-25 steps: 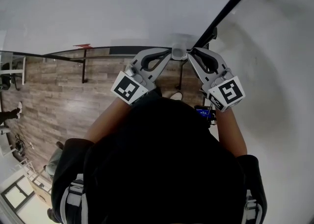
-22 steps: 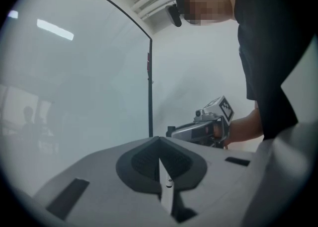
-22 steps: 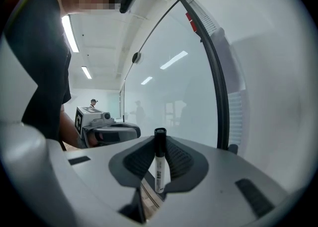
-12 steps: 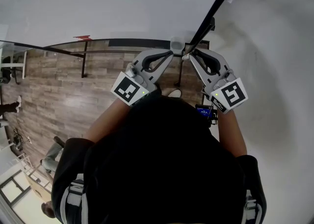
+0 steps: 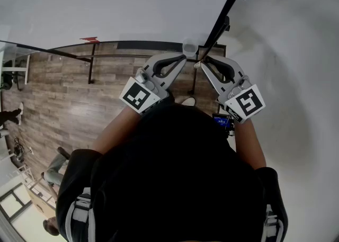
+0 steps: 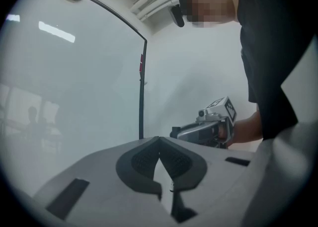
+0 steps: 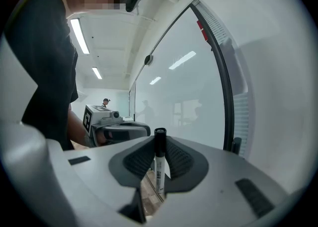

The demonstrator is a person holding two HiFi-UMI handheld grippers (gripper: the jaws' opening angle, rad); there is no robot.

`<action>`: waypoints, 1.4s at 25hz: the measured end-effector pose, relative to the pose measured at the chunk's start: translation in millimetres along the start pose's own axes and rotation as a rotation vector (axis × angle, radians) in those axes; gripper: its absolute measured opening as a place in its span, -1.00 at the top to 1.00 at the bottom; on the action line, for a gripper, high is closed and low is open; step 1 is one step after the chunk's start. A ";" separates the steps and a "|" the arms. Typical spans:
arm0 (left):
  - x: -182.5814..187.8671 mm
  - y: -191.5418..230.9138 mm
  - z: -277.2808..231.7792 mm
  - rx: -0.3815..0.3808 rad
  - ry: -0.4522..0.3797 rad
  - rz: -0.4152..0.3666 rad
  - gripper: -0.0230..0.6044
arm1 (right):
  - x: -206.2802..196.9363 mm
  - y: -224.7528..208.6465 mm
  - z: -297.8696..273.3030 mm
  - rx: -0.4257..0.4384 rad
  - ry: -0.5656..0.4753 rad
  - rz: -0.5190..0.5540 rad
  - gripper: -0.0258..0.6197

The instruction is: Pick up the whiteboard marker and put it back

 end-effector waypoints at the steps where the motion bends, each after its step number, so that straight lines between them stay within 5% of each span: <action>1: 1.3 -1.1 -0.1 0.001 -0.002 0.001 0.92 | 0.1 1.1 0.8 0.002 0.002 0.001 0.73; 35: -11.7 26.8 -11.5 0.020 0.016 0.023 0.92 | -12.7 -18.3 -21.0 0.006 0.042 -0.015 0.73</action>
Point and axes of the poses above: the fingertips, and each gripper's own axes: z backward along the fingers, y to its left, x out of its top, the point moved 1 cm from there along z, backward along the fingers, and after that the axes turned 3 degrees about -y, right-handed, at the moved point
